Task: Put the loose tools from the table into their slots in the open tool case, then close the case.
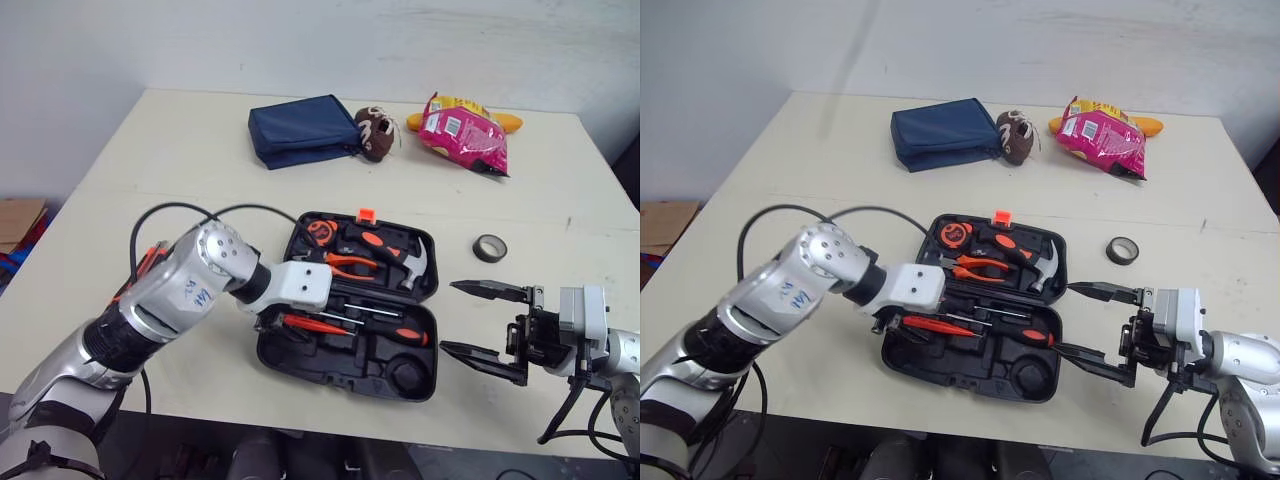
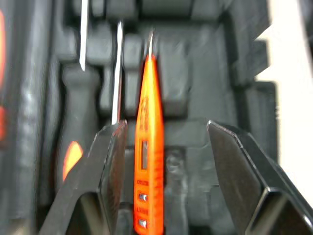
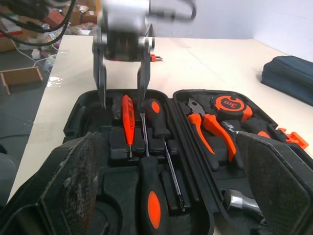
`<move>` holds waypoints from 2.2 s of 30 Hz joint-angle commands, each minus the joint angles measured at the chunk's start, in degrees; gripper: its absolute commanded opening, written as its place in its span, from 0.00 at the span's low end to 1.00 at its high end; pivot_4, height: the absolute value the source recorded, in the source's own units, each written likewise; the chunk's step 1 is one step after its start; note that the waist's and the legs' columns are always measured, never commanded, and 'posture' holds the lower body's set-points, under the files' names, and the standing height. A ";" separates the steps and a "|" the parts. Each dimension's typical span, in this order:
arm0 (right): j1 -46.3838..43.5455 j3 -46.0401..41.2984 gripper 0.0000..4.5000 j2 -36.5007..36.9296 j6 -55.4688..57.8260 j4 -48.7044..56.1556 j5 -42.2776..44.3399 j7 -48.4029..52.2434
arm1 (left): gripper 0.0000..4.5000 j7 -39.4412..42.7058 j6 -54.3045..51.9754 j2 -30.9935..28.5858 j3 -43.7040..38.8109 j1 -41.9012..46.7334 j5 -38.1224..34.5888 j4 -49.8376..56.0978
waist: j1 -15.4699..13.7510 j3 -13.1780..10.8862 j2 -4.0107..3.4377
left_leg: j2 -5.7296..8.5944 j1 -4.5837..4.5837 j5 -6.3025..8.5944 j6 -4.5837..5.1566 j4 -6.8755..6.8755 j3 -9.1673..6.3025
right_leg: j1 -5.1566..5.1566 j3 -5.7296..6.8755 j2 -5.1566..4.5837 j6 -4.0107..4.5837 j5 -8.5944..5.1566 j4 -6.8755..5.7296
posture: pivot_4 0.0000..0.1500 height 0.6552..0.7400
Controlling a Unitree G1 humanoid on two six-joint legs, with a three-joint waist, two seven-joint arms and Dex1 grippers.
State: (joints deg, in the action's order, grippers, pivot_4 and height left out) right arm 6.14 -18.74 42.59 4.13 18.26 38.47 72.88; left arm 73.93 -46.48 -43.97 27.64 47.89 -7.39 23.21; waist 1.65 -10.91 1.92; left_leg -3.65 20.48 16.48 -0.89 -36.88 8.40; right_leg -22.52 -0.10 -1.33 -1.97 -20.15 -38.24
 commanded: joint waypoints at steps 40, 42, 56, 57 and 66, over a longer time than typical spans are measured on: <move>4.06 -1.85 1.00 -1.46 -9.70 -6.32 -0.96 3.11 | 0.01 -11.92 24.56 7.76 -6.25 -23.89 2.72 -16.31 | 0.01 0.06 -0.05 | -0.01 -0.10 0.13 0.11 -0.11 0.01 | 0.15 0.01 -0.04 -0.06 0.04 0.00 | 1.00 1.00; 3.84 -1.71 1.00 -1.59 -10.61 -7.58 -1.04 3.72 | 0.01 -11.91 25.48 7.17 -5.56 -23.94 3.60 -16.75 | -0.02 0.14 -0.08 | -0.01 -0.13 0.14 0.12 -0.10 0.01 | 0.19 0.01 -0.04 -0.06 0.03 0.02 | 1.00 1.00; 2.66 -6.72 1.00 0.80 -14.30 -15.35 -1.67 3.81 | 0.01 -10.48 54.69 7.98 -20.86 -27.01 -7.25 -18.83 | 0.03 0.23 -0.23 | -0.03 -0.15 0.48 0.47 -0.11 0.04 | 0.22 0.04 -0.08 -0.06 0.04 0.10 | 1.00 1.00; 2.39 -8.03 1.00 1.80 -14.82 -17.17 -2.00 4.20 | 0.01 -10.33 54.48 7.21 -23.18 -27.58 -8.97 -18.97 | -0.01 0.22 -0.24 | -0.03 -0.06 0.48 0.46 -0.14 0.05 | 0.13 0.04 -0.10 -0.06 0.04 0.08 | 1.00 1.00; 2.14 -19.33 1.00 8.32 -24.13 -38.23 -6.21 6.00 | 0.58 -14.43 46.15 -5.21 -47.40 -36.87 -14.95 -26.79 | 0.29 0.18 -0.28 | -0.05 -0.11 0.53 0.49 -0.05 0.11 | 0.13 0.09 -0.12 -0.07 0.04 0.20 | 1.00 1.00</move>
State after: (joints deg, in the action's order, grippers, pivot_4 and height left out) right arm 7.67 -33.21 49.21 -16.89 -15.58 32.85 78.53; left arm 61.37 -0.99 -46.54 -12.23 12.16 -22.33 0.33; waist 1.94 -10.73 1.64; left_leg -3.70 20.37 17.02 -0.41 -36.92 8.54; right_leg -22.41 -0.03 -1.45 -2.03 -20.11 -38.03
